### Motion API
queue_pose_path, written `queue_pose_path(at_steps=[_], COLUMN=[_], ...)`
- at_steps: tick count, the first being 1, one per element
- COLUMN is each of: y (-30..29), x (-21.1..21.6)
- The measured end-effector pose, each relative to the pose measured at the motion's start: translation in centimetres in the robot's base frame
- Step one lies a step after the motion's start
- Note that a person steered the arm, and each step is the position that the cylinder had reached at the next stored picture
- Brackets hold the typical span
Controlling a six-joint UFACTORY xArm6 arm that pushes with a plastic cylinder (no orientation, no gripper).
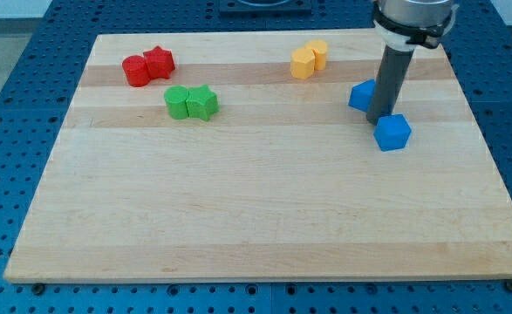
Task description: Slide the blue triangle towards the right side of the board
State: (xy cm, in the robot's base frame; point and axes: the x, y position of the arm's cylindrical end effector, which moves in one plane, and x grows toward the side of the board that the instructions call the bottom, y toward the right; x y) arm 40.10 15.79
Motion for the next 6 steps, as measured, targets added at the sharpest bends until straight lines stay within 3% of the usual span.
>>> queue_pose_path(at_steps=[2,3,6], y=[-7.8,-8.7,-3.7], x=[1.4,-0.5,-4.3])
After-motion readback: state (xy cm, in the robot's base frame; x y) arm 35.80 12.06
